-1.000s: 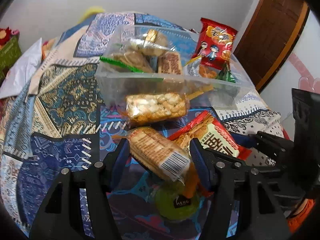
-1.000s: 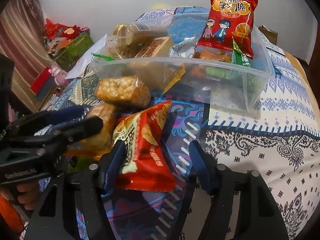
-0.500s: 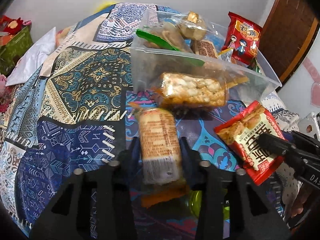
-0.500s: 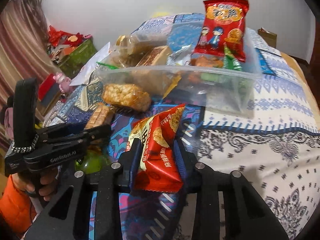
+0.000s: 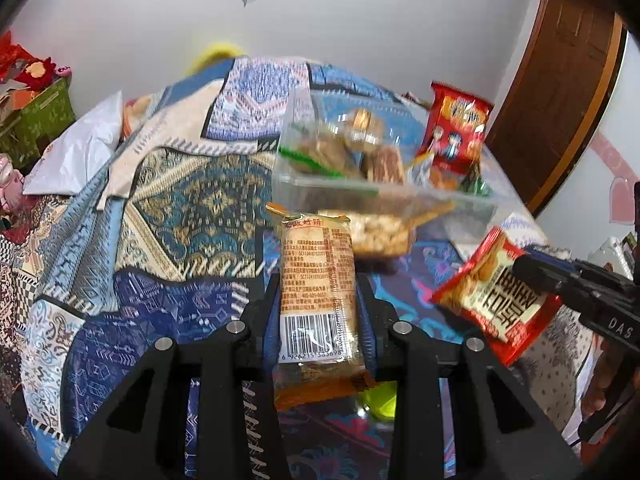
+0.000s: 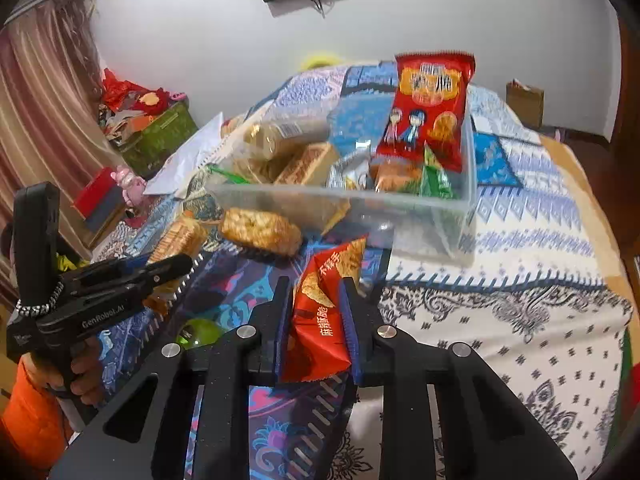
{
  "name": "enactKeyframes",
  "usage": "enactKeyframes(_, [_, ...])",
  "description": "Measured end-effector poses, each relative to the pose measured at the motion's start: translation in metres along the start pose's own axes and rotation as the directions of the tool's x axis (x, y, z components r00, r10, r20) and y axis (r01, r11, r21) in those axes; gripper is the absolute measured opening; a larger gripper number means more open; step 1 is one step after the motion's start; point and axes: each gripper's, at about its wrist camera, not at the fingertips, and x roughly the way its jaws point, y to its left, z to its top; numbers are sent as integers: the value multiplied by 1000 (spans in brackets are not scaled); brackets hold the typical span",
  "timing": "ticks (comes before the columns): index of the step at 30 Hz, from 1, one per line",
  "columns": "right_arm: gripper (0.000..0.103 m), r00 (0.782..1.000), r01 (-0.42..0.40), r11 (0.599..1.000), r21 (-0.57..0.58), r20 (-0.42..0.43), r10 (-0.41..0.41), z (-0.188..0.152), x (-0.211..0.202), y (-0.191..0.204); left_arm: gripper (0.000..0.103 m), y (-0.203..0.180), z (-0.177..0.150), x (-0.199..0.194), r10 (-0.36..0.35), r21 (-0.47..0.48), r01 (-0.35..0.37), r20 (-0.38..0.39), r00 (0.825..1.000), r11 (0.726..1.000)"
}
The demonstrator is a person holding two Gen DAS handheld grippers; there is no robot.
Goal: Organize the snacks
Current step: 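Carry the tan biscuit pack and red spicy chip bag into the clear box, release both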
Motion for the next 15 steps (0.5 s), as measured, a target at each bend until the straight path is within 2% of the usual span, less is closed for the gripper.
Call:
enactKeyframes(5, [21, 999, 38, 999, -31, 11, -38, 5, -3, 1, 34, -4, 13, -16, -17, 4, 16, 52, 999, 1000])
enactKeyframes(10, [24, 996, 44, 999, -22, -80, -46, 0, 12, -8, 34, -6, 19, -25, -26, 10, 25, 81, 996, 1000])
enactKeyframes(13, [47, 993, 67, 998, -12, -98, -68, -8, 18, -12, 34, -7, 17, -25, -31, 10, 30, 76, 997, 1000])
enactKeyframes(14, [62, 991, 86, 996, -10, -98, -86, -10, 19, -13, 34, -7, 16, -25, -31, 11, 30, 74, 997, 999])
enactKeyframes(15, [73, 990, 96, 995, -5, -104, -96, -12, 21, -14, 34, -7, 15, -24, -30, 11, 29, 72, 997, 1000])
